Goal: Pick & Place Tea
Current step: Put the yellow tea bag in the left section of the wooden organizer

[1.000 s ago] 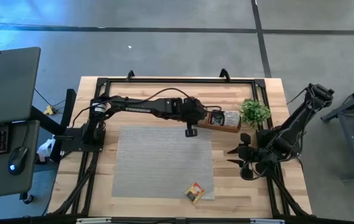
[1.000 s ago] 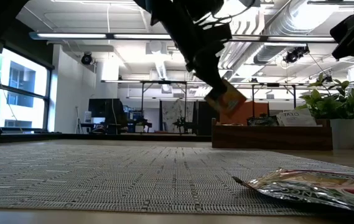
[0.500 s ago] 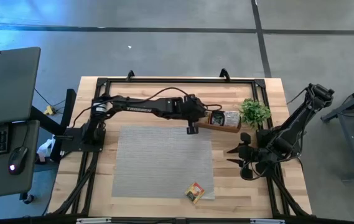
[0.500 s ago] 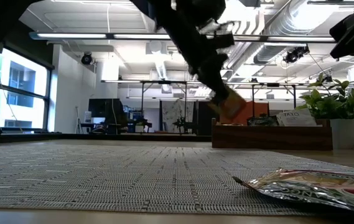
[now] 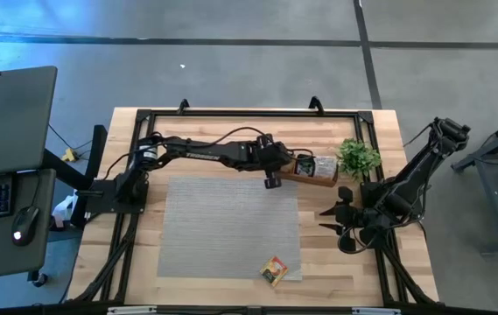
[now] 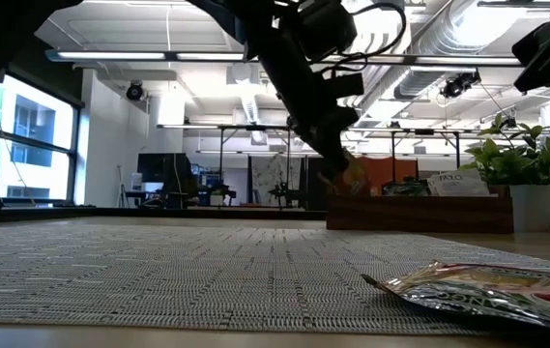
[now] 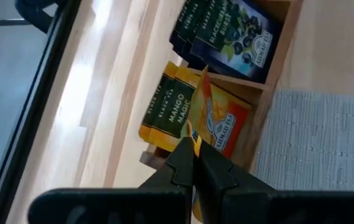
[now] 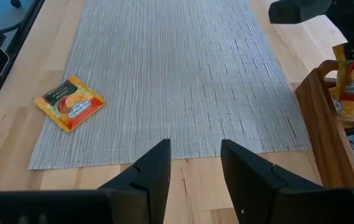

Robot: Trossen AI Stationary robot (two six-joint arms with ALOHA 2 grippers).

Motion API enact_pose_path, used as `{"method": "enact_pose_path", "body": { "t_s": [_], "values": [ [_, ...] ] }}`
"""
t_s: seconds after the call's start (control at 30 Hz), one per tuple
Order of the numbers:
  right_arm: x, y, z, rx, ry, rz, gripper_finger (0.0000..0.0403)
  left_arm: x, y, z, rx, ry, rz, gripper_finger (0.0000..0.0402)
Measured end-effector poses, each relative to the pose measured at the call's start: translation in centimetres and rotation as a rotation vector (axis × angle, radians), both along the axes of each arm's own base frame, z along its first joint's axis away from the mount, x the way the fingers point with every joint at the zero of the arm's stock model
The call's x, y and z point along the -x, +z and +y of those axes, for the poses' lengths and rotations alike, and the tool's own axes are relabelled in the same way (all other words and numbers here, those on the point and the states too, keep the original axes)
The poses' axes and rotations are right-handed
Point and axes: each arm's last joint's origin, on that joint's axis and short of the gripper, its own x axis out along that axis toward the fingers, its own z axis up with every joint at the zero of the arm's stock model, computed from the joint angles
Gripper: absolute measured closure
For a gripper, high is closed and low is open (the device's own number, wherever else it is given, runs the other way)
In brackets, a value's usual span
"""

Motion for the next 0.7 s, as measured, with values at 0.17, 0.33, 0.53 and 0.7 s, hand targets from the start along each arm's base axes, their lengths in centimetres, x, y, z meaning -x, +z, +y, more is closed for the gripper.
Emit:
{"method": "enact_pose_path", "body": {
  "t_s": [0.17, 0.33, 0.53, 0.7],
  "values": [
    [0.0, 0.0, 0.0, 0.0, 0.0, 0.0, 0.0265, 0.0, 0.0, 0.0, -0.006, -0.018, 0.009, 0.0386],
    [0.0, 0.0, 0.0, -0.001, -0.001, 0.0, 0.0265, 0.0, 0.0, 0.0, -0.014, -0.015, 0.012, 0.0331],
    [0.0, 0.0, 0.0, -0.002, -0.002, 0.0, 0.0265, -0.4, 0.4, 0.1, -0.058, 0.025, -0.047, 0.0283],
    [0.0, 0.0, 0.0, -0.002, -0.003, -0.001, 0.0265, -0.9, 1.2, 0.0, -0.097, 0.049, -0.121, 0.0278]
  ]
}}
